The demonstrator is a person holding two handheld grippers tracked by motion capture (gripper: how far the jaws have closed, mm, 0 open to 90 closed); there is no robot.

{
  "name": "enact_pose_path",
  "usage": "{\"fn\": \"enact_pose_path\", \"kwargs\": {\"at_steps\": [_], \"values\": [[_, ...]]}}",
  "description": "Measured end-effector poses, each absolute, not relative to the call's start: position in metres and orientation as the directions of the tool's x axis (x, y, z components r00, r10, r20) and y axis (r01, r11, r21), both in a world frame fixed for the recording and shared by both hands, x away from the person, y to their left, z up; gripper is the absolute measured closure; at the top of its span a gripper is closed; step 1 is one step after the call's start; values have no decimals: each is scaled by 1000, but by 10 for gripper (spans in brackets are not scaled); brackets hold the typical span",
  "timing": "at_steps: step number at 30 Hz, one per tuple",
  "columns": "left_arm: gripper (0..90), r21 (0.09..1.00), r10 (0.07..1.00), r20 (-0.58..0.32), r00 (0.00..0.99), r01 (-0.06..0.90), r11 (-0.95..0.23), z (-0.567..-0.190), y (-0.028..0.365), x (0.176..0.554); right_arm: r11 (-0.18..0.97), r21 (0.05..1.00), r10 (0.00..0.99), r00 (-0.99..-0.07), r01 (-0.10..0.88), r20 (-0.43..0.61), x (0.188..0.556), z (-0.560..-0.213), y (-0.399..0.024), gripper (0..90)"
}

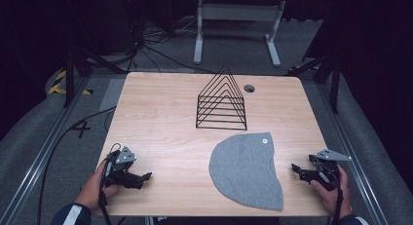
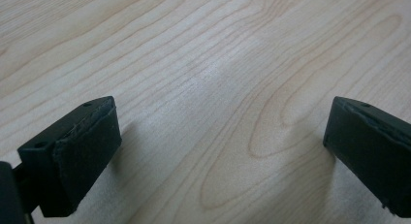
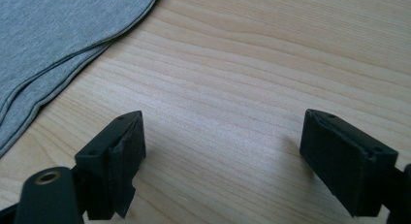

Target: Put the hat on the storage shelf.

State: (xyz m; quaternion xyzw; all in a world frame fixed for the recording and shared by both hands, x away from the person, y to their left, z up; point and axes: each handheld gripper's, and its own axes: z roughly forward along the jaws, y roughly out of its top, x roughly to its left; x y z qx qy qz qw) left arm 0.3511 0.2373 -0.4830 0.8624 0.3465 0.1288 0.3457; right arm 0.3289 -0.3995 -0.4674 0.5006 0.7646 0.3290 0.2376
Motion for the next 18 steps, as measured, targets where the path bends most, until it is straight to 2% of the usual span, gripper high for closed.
{"fn": "enact_pose_path", "kwargs": {"at_steps": [8, 11, 14, 16, 17, 18], "values": [[0, 672, 697, -17, 717, 525, -523, -481, 222, 358, 277, 743, 923, -383, 610, -29, 329, -467, -399, 164], [22, 677, 668, -8, 744, 496, -544, -480, 217, 357, 280, 743, 921, -388, 608, -29, 330, -467, -398, 176], [56, 670, 651, -15, 759, 491, -557, -478, 209, 356, 312, 715, 907, -420, 625, -29, 332, -463, -396, 240], [66, 671, 632, -12, 774, 475, -569, -478, 204, 358, 350, 691, 890, -454, 633, -35, 334, -458, -395, 318], [68, 668, 620, -8, 785, 466, -580, -477, 200, 360, 364, 698, 875, -483, 616, -31, 335, -456, -393, 294], [79, 672, 608, -10, 794, 456, -584, -477, 196, 360, 361, 714, 861, -509, 601, -6, 336, -455, -392, 310]]}}
